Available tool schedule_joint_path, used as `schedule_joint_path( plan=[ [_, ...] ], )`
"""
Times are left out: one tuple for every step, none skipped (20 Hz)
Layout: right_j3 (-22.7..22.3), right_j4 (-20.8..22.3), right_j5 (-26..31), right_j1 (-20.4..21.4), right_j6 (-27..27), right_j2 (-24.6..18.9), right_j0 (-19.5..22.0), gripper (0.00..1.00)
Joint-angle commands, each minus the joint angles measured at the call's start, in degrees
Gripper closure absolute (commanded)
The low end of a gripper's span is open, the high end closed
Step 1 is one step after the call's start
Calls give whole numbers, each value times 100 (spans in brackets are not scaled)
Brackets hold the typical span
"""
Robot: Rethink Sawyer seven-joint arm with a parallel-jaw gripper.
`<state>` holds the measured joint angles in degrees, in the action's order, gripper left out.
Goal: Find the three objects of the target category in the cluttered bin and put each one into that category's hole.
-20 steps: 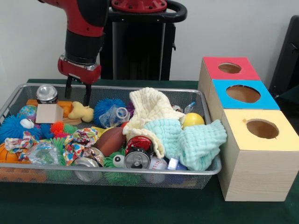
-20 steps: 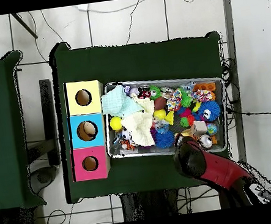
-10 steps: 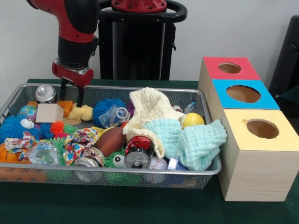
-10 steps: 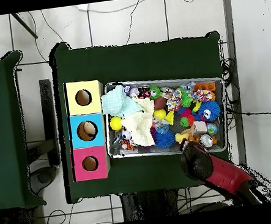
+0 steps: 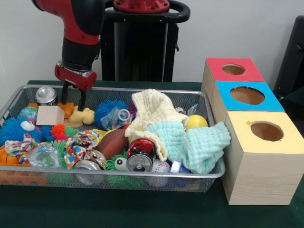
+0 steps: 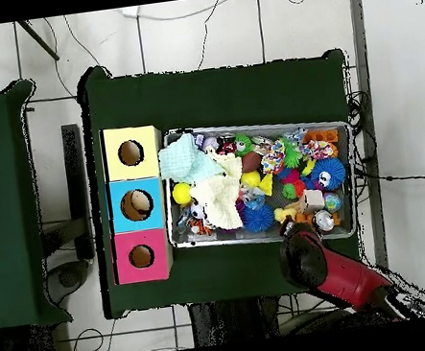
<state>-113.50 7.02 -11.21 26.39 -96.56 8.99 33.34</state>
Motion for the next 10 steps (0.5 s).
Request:
schedule_joint_path(
  plan=[
    [-112,-164,-630,-215,-1356,-129,-201,0],
    [-129,-218,-590,-182,-1360,-127,-257,0],
    [-129,-251,-565,-170,-1352,-136,-277,0],
    [-110,-292,-515,-159,-1340,-149,-304,0],
    [-98,-318,-484,-162,-1335,-161,-314,0],
    [-70,-348,-469,-187,-1339,-178,-336,0],
    [-42,-378,-454,-212,-1342,-195,-357,0],
    [9,-406,-436,-250,-1346,-235,-368,0],
    [35,-427,-446,-284,-1356,-252,-379,0],
    [86,-432,-460,-343,-1361,-302,-363,0]
  ],
)
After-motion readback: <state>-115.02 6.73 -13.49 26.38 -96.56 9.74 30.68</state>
